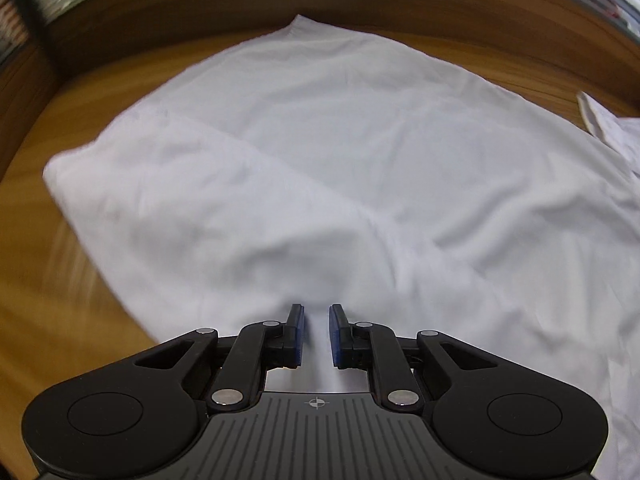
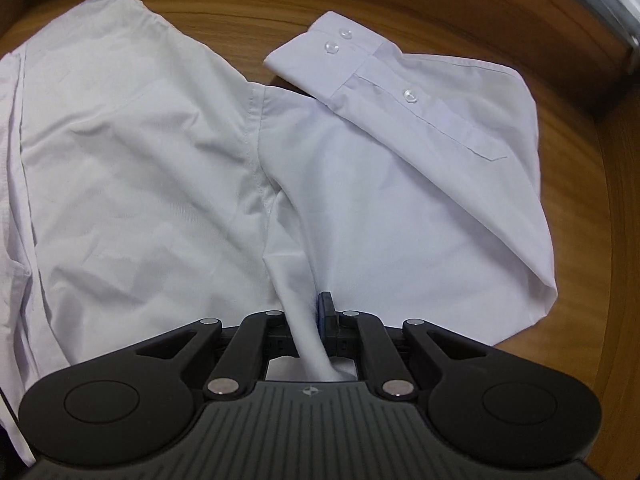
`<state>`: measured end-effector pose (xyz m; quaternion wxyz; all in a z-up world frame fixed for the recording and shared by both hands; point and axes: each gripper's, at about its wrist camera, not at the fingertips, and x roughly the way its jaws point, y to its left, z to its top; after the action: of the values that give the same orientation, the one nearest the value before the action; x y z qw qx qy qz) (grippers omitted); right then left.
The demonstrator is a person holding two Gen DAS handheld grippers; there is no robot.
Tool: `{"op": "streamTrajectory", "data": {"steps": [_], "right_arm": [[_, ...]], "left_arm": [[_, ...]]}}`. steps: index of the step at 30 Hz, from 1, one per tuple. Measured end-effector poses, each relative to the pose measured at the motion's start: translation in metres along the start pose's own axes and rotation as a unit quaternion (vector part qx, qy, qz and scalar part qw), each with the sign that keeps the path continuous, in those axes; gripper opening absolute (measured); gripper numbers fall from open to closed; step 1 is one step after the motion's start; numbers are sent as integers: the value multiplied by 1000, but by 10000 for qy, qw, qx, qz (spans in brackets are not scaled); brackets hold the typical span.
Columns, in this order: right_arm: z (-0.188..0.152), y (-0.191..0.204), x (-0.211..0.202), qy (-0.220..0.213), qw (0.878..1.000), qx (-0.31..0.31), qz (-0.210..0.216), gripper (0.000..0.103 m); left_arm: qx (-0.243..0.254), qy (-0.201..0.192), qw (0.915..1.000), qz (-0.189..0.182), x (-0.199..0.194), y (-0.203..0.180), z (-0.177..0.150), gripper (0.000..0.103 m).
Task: Fold clothes
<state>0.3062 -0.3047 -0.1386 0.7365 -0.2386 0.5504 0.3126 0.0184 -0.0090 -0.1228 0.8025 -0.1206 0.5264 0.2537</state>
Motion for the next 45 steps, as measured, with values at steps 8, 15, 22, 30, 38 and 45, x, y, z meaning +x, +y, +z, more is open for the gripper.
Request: {"op": "streamTrajectory", "data": {"steps": [8,15,22,30,38,45], "right_arm": [[-28,34,-15,-104,9963,851,80,9],[-60,82,-30,-330,9869,1576,97,11],[-103,127,-55,-546,9713,2308,195,11],[-139,192,-74,-625,9656,2502,343,11],[-155,226,-88,-515,9672,2465,339,11],[-169,260,-99,-408,9774,2012,506,11]], "left_arm": [[774,-52,9969,-136,25,10,44,13],[1458,-224,9887,-256,46,10,82,11],[2368,-524,9701,-6,67,-20,109,0],[2477,-522,9674,-82,66,-13,126,7],[2107,-1028,9677,-928,-16,62,76,42],[1392,-1031,9794,-1036,-92,135,11,46]]}}
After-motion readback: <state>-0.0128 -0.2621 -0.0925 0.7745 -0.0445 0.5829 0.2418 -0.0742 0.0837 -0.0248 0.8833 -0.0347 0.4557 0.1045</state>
